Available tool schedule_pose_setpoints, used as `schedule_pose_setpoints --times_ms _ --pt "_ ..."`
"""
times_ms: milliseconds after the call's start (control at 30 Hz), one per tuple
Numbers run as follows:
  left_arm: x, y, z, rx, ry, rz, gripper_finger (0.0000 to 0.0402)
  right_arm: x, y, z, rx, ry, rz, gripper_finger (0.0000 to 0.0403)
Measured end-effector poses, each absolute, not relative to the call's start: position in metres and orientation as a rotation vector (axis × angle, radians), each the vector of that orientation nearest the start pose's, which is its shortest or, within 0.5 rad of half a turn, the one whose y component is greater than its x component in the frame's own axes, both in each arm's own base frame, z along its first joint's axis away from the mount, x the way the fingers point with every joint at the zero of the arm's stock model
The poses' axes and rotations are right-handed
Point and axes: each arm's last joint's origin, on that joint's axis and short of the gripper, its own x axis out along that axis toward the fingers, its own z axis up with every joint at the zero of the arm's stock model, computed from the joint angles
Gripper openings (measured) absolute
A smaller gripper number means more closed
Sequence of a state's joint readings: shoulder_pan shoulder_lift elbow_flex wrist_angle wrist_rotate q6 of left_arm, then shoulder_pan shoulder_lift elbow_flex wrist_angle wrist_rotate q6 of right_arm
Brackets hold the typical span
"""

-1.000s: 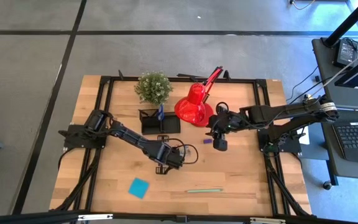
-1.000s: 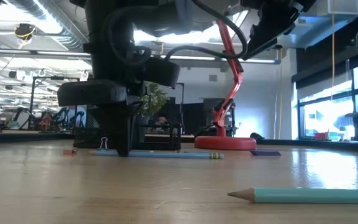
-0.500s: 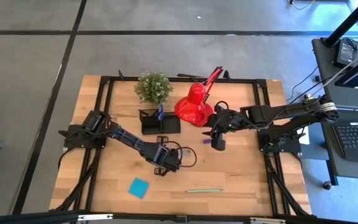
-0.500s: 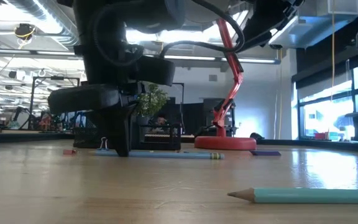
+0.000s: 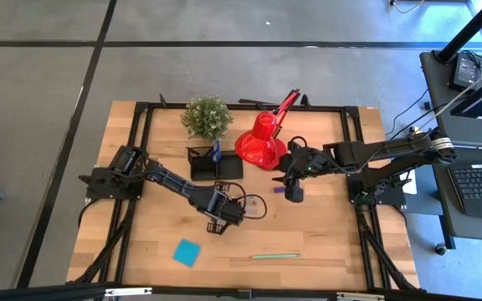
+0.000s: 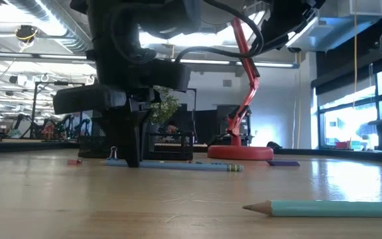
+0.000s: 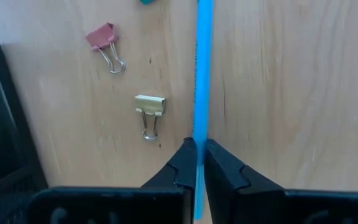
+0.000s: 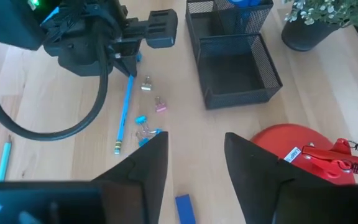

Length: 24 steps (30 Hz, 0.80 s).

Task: Pick and place office supplies into organizer
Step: Put the blue pencil into the black desk organizer

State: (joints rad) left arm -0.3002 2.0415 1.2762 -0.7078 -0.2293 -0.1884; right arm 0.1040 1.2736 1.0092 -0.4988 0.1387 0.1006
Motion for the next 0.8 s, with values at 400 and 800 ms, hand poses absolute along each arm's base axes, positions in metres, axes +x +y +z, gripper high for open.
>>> schedule_pose_setpoints --times_ms 400,800 --pt "0.342 -0.096 0.116 0.149 1.294 0.042 0.0013 0.264 0.024 0.283 -0.024 0.756 -0.060 0.0162" --pt "0.320 -0.073 0.114 0.016 1.192 -0.021 0.0017 0.267 0.024 0.282 -0.025 0.744 -0.058 0.0162"
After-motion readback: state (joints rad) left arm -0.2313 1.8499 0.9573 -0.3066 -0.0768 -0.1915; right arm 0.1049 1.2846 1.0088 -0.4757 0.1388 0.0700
